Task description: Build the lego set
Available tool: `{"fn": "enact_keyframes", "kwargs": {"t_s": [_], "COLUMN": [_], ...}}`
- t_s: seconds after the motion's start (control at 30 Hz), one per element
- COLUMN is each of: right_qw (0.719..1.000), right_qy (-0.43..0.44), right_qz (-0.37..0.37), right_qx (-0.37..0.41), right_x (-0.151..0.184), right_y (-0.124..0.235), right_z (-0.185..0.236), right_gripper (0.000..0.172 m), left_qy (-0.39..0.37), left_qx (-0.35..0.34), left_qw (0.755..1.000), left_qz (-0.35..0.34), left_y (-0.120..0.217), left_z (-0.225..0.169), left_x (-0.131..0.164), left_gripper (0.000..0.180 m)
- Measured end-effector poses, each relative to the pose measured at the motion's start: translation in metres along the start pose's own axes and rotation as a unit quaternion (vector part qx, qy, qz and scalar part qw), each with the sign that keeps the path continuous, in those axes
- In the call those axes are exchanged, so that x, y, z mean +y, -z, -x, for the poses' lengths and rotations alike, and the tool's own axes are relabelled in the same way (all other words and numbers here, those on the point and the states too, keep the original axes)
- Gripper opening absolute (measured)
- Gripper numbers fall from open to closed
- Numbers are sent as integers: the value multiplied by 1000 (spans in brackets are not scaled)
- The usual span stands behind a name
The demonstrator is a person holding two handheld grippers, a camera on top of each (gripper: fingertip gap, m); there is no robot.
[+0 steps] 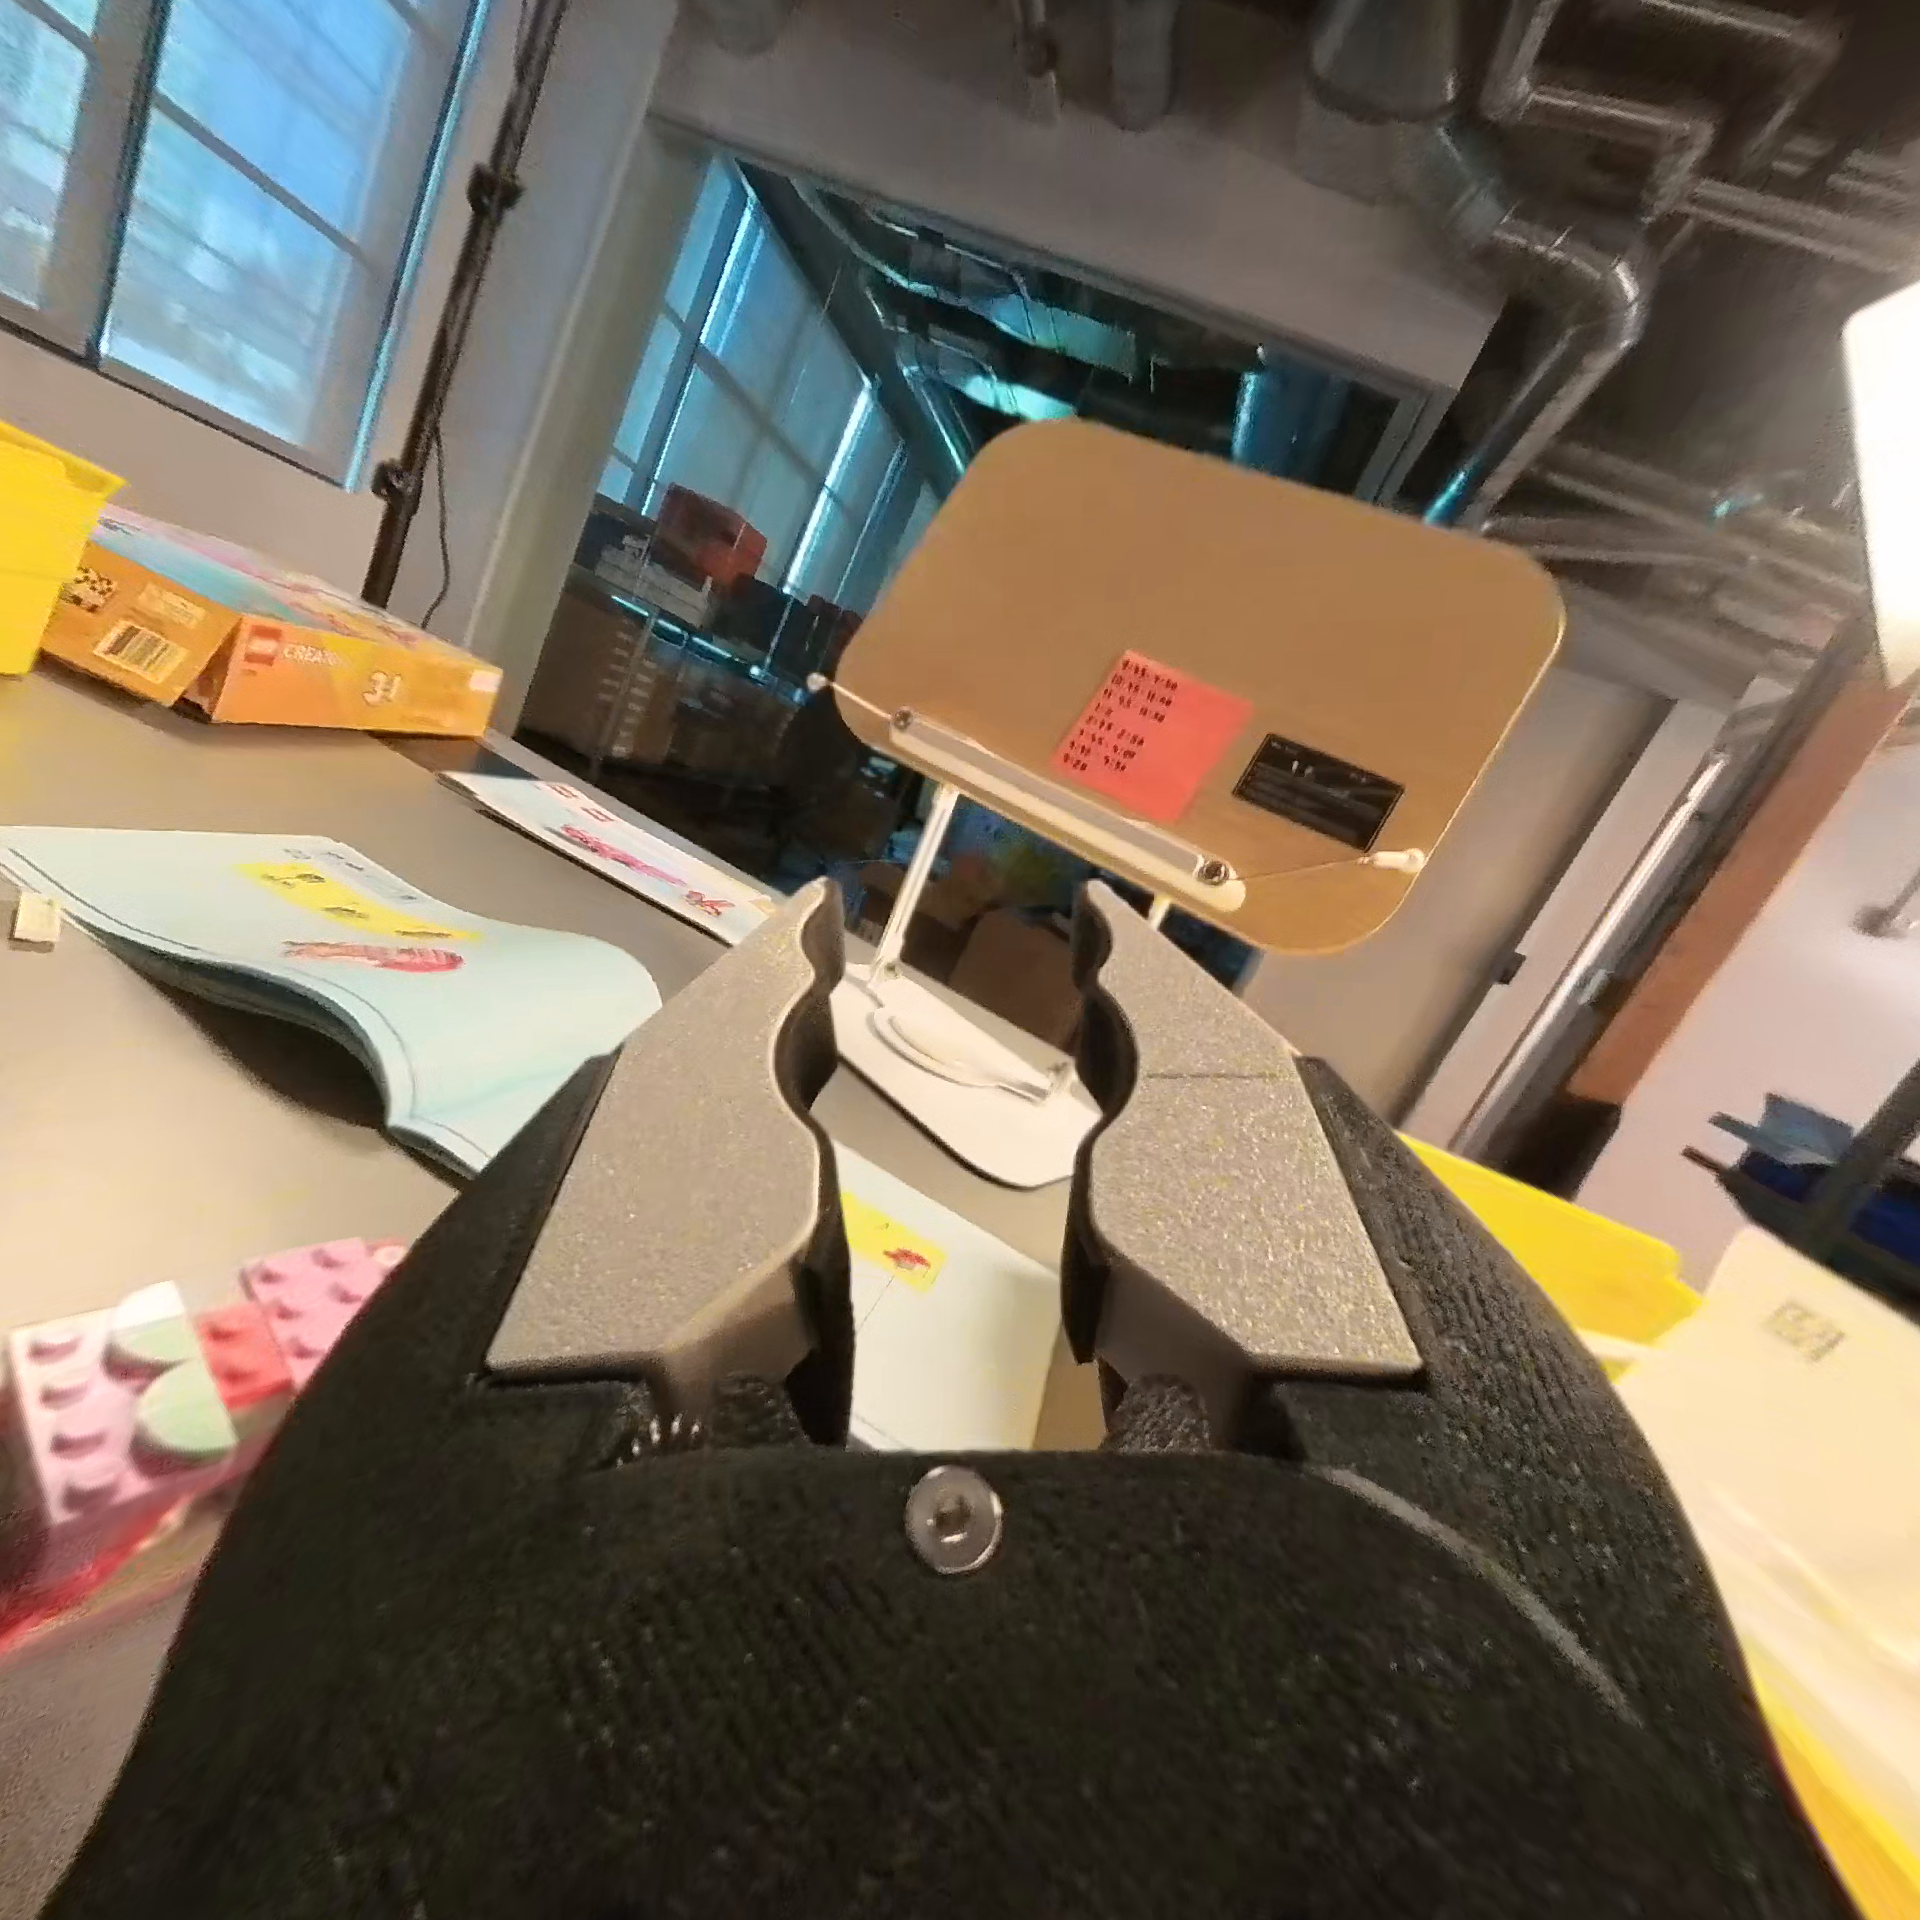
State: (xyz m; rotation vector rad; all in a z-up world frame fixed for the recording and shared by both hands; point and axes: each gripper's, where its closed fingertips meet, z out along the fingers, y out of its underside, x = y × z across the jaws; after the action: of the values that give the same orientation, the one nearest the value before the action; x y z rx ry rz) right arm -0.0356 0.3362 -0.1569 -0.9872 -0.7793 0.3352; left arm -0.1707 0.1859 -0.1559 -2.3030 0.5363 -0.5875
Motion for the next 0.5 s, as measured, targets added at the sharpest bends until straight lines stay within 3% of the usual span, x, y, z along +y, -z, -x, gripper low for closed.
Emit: {"fn": "enact_keyframes", "kwargs": {"t_s": [0.17,0.5], "right_qw": [999,991], "right_qy": [-45,-111], "right_qz": [-20,-52], "right_qx": [-17,-45], "right_x": [2,-3], "right_y": [-6,-4], "right_z": [-4,-10], "right_gripper": [40,37], "left_qy": [54,83], "left_qx": [-20,-86], "left_qw": [980,939], "left_qz": [190,323], "left_y": [-40,-69], "left_z": [3,11], "left_x": [81,115], "left_gripper": [9,10]}}
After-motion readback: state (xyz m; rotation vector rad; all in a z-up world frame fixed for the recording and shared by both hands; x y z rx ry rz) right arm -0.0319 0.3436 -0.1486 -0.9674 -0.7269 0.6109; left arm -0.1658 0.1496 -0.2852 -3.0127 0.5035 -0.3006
